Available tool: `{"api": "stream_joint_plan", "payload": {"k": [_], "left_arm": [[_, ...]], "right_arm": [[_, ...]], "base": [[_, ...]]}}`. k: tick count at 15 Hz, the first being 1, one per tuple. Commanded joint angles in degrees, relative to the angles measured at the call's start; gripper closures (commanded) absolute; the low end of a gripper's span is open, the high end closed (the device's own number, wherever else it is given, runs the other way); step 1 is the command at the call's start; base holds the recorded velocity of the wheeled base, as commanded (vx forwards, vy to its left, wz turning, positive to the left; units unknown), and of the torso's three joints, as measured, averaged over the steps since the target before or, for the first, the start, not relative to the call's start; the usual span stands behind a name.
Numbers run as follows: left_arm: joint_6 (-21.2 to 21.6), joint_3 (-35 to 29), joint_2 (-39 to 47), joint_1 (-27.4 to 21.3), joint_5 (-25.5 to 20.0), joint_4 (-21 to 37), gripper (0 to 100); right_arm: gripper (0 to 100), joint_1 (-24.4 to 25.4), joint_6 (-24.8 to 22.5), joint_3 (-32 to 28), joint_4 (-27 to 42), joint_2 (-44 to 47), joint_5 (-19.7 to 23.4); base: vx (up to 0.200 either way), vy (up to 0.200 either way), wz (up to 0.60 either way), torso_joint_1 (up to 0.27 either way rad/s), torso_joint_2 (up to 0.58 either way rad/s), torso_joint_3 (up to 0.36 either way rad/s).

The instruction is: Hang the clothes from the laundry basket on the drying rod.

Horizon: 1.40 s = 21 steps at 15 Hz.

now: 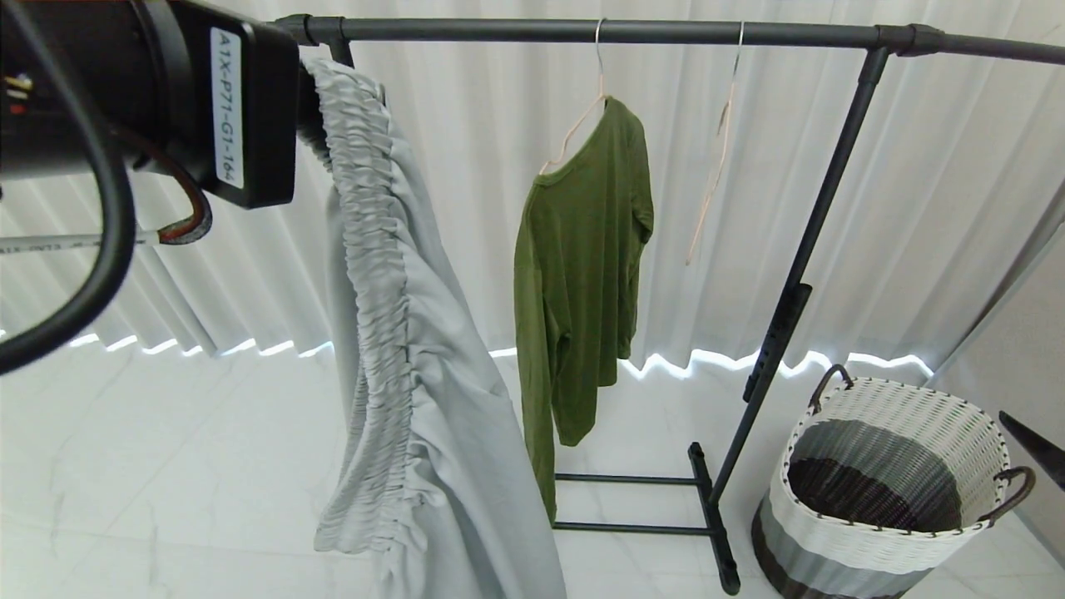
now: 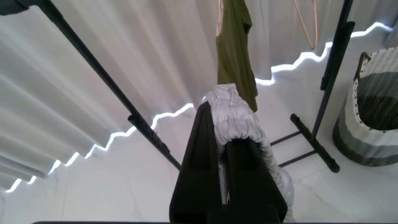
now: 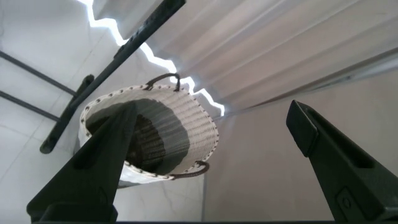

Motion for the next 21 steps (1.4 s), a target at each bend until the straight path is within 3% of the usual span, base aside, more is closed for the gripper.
{"api": "stream_joint_plan", "payload": {"k": [1, 9, 12, 17, 21], "left_arm": [[0.0, 2.2, -1.7, 0.0, 0.0, 0.0, 100], [0.2, 8.9, -6.9, 3.8, 0.0, 0.0, 100], [0.2, 11.1, -8.3, 4.0, 0.0, 0.0, 100], [-0.2, 16.8, -10.2, 4.2, -0.1, -3.5, 100], [0.9, 23.4, -12.0, 4.4, -0.2, -9.9, 100]], "right_arm": [[0, 0.0, 0.0, -0.1, 0.0, -0.1, 0.0], [0, 0.0, 0.1, 0.1, 0.0, -1.0, 0.0], [0, -0.3, 0.6, 0.1, 0.0, -1.6, 0.1], [0, -1.4, 10.6, 1.6, 0.6, -3.5, 0.3], [0, -4.6, 11.1, 1.2, 2.1, -3.2, 0.5]], "base": [[0.000, 0.000, 0.00, 0.203, -0.49, -0.286], [0.000, 0.000, 0.00, 0.221, -0.50, -0.279], [0.000, 0.000, 0.60, 0.248, -0.53, -0.289], [0.000, 0.000, 0.00, 0.158, -0.33, -0.178], [0.000, 0.000, 0.00, 0.008, -0.01, -0.007]]}}
